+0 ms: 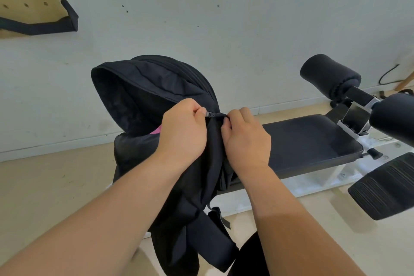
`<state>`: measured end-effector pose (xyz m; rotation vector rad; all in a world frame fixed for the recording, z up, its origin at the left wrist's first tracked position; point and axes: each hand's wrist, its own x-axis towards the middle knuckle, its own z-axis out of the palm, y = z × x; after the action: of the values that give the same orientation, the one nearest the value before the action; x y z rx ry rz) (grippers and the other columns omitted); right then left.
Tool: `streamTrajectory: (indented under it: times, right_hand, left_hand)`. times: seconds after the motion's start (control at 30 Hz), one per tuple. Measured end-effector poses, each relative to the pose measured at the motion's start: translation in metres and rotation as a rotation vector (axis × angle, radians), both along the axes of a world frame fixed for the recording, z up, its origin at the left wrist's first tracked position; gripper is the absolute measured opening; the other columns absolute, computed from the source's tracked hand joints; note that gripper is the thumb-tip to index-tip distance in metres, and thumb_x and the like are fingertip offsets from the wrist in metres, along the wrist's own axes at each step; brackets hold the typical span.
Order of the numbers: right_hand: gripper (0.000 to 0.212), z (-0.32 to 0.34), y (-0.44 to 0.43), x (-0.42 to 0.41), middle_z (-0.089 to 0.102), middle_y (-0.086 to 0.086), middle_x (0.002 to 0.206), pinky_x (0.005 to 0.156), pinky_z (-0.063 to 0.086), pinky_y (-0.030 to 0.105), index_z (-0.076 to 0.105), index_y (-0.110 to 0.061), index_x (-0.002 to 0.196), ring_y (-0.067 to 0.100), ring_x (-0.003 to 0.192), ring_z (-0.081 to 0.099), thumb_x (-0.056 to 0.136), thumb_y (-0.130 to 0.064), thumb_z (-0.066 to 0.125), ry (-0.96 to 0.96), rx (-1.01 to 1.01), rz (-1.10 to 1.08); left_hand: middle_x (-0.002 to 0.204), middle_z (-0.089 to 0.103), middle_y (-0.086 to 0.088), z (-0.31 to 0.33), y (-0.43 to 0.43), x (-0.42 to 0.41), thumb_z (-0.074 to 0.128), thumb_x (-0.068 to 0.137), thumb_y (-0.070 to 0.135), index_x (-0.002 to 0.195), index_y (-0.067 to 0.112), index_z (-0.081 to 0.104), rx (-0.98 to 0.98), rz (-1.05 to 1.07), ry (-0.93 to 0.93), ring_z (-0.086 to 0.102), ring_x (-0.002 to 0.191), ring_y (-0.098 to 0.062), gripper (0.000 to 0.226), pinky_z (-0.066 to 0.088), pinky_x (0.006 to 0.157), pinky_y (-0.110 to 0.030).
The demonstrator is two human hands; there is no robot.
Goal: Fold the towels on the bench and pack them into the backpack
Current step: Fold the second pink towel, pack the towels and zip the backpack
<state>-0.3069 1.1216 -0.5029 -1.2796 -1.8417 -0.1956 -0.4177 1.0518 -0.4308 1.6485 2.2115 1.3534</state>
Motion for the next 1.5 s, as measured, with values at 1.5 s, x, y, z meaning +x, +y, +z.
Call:
streamTrajectory:
  times: [1.5]
  right_hand:
    - [0.044,0.091,-0.112,-0.061,0.060,-0.007,0.111,0.075,0.051,0.035,0.067,-0.027,0.116,0.019,0.098,0.057,0.085,-0.057,0.062,-0.494,-0.082,0.376]
  left_hand:
    - [0.060,0.050,-0.001,-0.031,-0.094,-0.097,0.061,0.088,0.031,0.075,0.017,0.067,0.141,-0.135,-0.659,0.040,0.059,-0.016,0.020,0.035,0.060,-0.032]
